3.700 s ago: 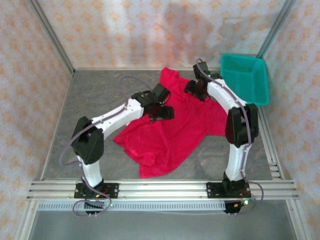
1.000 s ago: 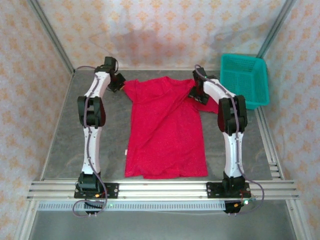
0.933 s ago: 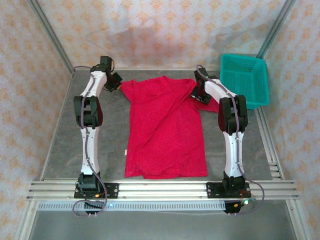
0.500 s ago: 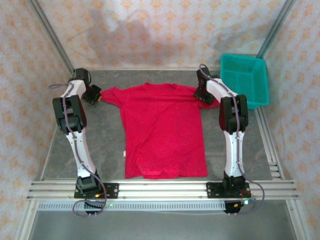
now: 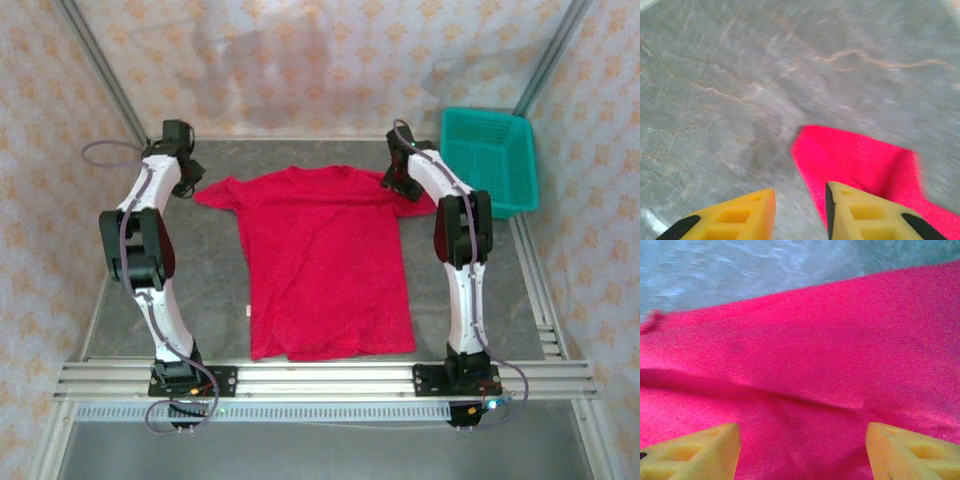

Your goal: Fold the inside-out t-shirt

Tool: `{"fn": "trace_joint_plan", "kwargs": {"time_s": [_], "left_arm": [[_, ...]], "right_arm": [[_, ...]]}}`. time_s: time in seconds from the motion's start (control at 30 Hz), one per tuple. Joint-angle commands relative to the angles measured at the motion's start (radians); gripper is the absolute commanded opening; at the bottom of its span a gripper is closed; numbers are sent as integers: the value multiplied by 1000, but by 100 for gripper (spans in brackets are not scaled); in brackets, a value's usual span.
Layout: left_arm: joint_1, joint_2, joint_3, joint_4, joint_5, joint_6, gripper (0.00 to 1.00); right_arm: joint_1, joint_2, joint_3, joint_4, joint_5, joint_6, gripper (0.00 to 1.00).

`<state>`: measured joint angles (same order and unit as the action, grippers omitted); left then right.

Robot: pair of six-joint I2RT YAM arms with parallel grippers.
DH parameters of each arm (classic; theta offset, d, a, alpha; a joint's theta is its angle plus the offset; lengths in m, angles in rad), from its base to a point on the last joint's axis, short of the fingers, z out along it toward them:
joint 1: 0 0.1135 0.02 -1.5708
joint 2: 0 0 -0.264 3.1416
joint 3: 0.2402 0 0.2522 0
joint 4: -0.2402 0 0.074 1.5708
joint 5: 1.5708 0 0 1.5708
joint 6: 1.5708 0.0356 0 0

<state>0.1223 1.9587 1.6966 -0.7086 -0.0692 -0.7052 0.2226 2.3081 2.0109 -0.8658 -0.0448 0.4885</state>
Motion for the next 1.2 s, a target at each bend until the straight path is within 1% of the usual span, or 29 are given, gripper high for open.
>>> {"fn": "trace_joint_plan", "kwargs": {"time_s": [0.0,0.07,0.17,0.2,0.23,0.3,0.4,0.57,0.77,0.9,0.93,1.0,1.07,1.1,1.13,1.17], "left_arm": [[-70,-43,-34,26,-27,37,36],[-101,-37,-49,40,115,25,36],[-175,1,-97,119,341,10,37],[-206,24,-98,136,386,6,37],[-237,48,-88,136,404,8,37],[-289,115,-33,115,420,29,37],[-312,217,59,66,434,44,37],[-291,404,241,-37,432,63,36],[-249,592,440,-79,442,34,35],[-204,716,661,-96,476,-7,35],[-194,743,719,-101,491,-14,36],[-171,780,837,-106,532,-25,38],[-157,762,902,-121,549,-14,42],[-156,727,906,-132,541,4,44],[-156,687,893,-152,525,24,45],[-161,628,851,-165,509,46,46]], "right_arm": [[20,-50,60,-63,-17,-30,68],[24,-50,69,-66,-63,-30,68],[38,-56,53,-31,-160,-23,68],[43,-55,48,-17,-193,-19,68],[47,-48,48,-10,-219,-17,68],[47,-30,52,-5,-250,-5,68],[47,-11,43,1,-258,0,68],[32,48,37,50,-279,28,68],[14,176,112,116,-338,93,68],[-4,295,247,166,-375,131,68],[-11,326,295,170,-382,141,68],[-30,398,446,159,-404,152,68],[-49,451,614,111,-434,154,68],[-55,455,682,82,-439,145,68],[-57,438,706,61,-436,130,68],[-56,399,696,45,-429,106,68]]}}
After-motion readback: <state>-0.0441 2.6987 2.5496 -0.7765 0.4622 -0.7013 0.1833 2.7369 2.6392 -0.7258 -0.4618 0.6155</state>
